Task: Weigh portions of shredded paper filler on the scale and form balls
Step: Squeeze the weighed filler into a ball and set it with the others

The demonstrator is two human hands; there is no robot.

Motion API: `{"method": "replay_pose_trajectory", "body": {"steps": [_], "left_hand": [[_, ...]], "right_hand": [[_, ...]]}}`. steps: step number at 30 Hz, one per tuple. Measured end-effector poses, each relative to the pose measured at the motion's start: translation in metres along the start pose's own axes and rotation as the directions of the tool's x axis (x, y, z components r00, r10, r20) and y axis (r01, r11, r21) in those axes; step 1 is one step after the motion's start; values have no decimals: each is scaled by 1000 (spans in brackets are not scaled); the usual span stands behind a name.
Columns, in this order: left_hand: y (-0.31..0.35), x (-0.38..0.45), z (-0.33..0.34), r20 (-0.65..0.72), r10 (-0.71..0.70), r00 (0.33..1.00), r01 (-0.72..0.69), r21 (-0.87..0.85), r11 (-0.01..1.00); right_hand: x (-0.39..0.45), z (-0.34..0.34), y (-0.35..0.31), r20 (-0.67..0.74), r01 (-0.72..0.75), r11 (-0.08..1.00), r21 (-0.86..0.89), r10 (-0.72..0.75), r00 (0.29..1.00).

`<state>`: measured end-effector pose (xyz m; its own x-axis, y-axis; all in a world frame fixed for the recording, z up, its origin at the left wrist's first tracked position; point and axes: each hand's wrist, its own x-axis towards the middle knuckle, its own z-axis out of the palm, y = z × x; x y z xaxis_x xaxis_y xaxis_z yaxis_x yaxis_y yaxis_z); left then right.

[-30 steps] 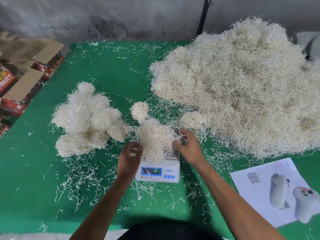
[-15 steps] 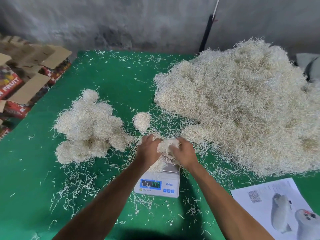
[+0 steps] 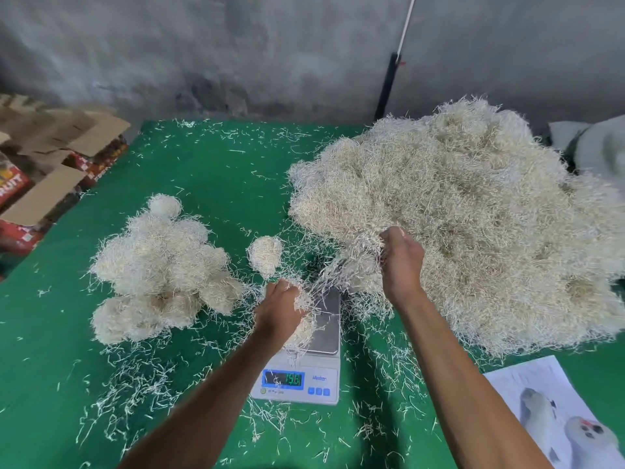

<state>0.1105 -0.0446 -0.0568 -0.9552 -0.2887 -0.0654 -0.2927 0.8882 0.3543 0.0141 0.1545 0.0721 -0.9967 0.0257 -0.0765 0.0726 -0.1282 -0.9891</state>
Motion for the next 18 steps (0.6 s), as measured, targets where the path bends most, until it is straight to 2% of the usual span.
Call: {"method": "replay_pose_trajectory", "body": {"steps": [4, 7, 10, 13, 16, 18], "left_hand": [[3, 2, 1, 3, -7, 1000, 7, 22, 1000], [3, 3, 2, 19, -16, 1000, 15, 37, 999], [0, 0, 8, 22, -30, 999, 29, 25, 999], [-1, 0, 12, -1, -56, 998, 56, 11, 998], [1, 2, 12, 1, -50, 999, 50, 13, 999], [4, 3, 9, -33, -26, 999, 25, -33, 999]], "right_hand": [[0, 5, -25, 17, -118, 962, 247, 117, 993], [2, 6, -45, 53, -201, 914, 353, 195, 979], [14, 0, -64, 129, -235, 793, 562, 196, 972], [26, -5, -74, 61, -205, 822, 531, 204, 977], [28, -2, -68, 132, -191, 885, 425, 149, 980], [28, -1, -47, 140, -241, 919, 312, 206, 968]]}}
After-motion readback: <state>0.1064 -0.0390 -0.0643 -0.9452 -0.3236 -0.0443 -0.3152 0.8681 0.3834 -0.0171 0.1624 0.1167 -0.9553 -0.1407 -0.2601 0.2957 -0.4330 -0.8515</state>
